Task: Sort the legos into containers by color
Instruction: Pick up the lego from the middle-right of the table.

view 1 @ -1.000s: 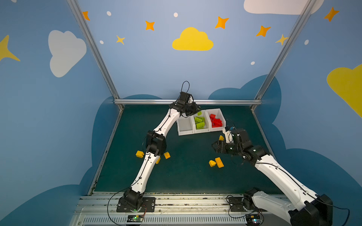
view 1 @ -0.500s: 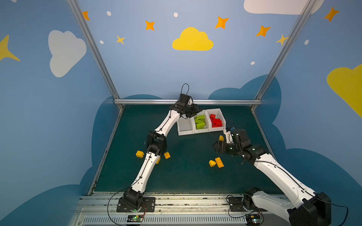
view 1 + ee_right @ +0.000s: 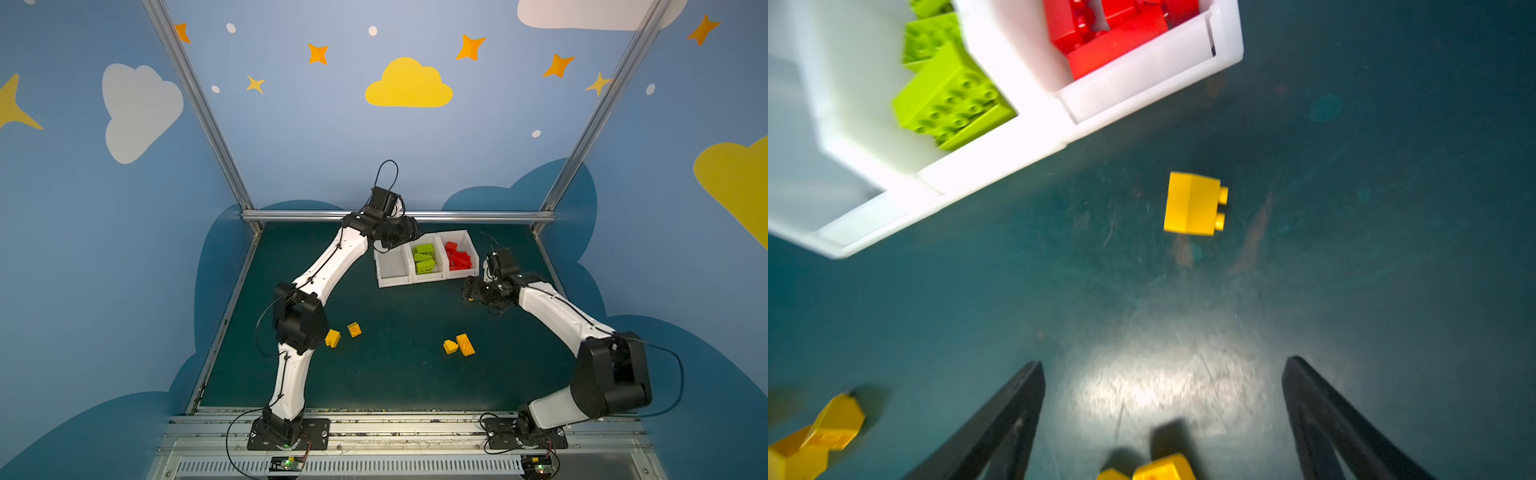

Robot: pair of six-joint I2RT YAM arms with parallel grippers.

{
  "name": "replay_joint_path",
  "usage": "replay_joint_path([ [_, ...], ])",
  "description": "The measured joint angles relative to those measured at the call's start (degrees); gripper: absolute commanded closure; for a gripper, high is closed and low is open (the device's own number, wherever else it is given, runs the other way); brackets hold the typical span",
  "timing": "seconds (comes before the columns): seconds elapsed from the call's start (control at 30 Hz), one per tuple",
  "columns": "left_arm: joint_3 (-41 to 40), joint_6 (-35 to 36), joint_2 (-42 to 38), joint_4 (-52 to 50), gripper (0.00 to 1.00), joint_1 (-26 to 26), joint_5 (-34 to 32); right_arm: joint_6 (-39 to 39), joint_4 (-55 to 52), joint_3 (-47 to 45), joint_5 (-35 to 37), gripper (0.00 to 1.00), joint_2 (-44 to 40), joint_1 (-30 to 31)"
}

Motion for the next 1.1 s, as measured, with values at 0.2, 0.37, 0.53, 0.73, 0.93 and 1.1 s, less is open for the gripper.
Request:
replay_joint_path([
  [0.2, -28.6, -1.3, -21.2, 7.0, 0.32, -1.1, -5.0, 0.2, -0.5, 7.4, 4.1, 0.15, 12.6, -0.3],
  [0.37, -46.9, -3.0, -33.5, 8.2, 0.3, -0.5, -10.9, 0.5, -1.1, 11.1, 5.7, 0.21, 19.5, -0.5],
  [0.53, -58.9, -4.2, -45.2, 8.3, 0.3, -0.5, -15.0, 0.8, -1.6, 12.8, 6.3, 0.31, 21.9, -0.6],
  [0.73, -68.8, -5.6, -53.8, 7.0, 0.3, -0.3, -19.5, 1.3, -1.6, 13.0, 6.2, 0.47, 23.6, -0.7],
  [0.93, -72.3, -5.6, -58.6, 3.2, 0.29, 0.2, -22.3, 1.1, -1.6, 13.7, 5.9, 0.62, 24.0, -0.7],
  [1.1, -72.7, -5.6, -61.5, 1.9, 0.29, 0.9, -23.7, 0.2, -1.9, 13.7, 5.8, 0.63, 24.0, -0.7],
])
